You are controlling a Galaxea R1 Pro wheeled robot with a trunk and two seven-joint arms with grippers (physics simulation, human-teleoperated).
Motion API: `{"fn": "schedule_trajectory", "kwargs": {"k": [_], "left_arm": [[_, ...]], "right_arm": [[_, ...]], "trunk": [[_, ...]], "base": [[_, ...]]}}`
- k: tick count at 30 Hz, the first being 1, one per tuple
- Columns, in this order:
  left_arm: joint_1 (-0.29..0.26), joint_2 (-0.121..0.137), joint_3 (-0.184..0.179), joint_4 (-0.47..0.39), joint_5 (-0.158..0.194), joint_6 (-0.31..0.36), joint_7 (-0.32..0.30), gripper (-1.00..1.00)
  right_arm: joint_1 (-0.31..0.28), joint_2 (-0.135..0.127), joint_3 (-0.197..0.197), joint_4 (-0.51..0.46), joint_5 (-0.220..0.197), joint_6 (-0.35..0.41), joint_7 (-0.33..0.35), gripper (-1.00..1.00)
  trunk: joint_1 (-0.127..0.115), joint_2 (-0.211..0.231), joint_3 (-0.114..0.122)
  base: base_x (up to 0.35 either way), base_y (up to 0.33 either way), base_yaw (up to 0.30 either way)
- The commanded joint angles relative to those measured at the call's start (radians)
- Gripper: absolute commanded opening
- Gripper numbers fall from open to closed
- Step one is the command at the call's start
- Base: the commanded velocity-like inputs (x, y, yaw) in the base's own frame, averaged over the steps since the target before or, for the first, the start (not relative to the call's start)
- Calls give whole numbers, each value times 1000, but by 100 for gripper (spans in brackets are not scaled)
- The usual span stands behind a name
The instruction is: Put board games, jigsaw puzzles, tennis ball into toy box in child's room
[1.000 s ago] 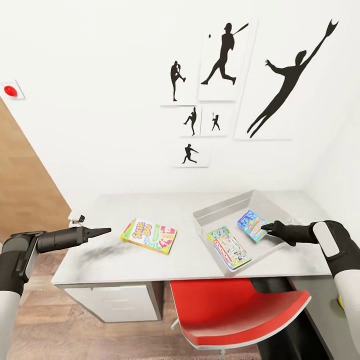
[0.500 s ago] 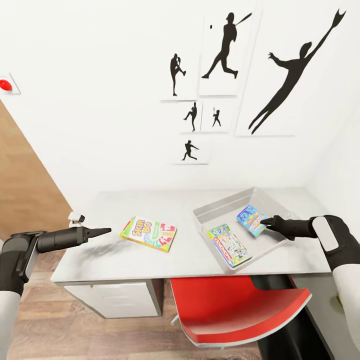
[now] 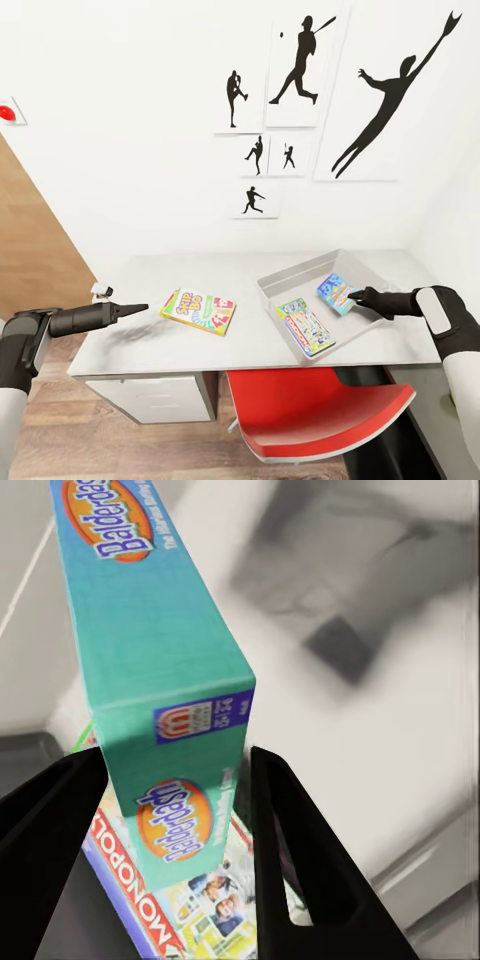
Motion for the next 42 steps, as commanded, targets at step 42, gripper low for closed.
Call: {"fn": "schedule_trajectory", "kwargs": {"k": [42], "left_arm": [[-1,0,0,0,-2,11,-5,100]], "right_arm": [[-22,4,3,3,6,5,-41,-100]], "trunk": [[1,-2,-25]], "base": [[0,0,0]]}}
